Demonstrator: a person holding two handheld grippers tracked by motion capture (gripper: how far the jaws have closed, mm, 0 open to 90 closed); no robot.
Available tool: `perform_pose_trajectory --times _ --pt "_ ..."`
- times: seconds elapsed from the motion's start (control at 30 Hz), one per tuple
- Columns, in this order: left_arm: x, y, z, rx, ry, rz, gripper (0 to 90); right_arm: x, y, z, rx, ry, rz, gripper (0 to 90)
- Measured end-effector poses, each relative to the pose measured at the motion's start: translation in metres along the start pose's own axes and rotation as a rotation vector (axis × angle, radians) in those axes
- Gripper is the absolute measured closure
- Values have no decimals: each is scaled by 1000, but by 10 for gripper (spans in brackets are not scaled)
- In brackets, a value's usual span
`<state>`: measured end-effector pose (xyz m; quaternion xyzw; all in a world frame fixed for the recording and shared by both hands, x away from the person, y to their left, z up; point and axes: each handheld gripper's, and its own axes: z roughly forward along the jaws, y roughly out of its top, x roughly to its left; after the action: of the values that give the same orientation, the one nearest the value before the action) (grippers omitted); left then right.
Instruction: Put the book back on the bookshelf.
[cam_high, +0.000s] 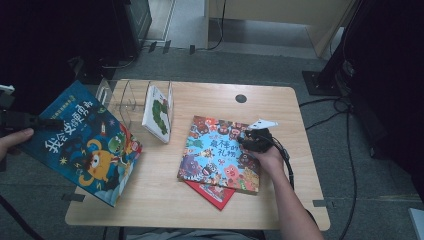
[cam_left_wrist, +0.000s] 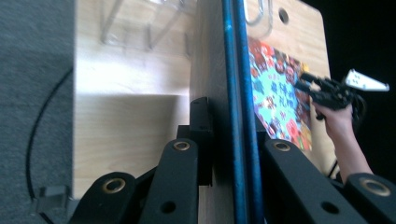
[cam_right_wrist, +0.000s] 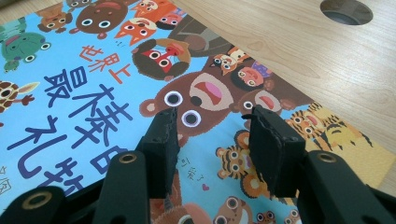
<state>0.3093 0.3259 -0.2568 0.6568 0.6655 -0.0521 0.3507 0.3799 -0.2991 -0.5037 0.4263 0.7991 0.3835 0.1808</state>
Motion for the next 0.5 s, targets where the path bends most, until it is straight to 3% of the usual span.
perform_pose_trajectory --times 0.17,0.5 --pt "10 11 -4 -18 28 -34 819 0 0 1 -3 -1 -5 526" --pt "14 30 -9 -44 77 -52 820 0 1 1 -3 -4 -2 530"
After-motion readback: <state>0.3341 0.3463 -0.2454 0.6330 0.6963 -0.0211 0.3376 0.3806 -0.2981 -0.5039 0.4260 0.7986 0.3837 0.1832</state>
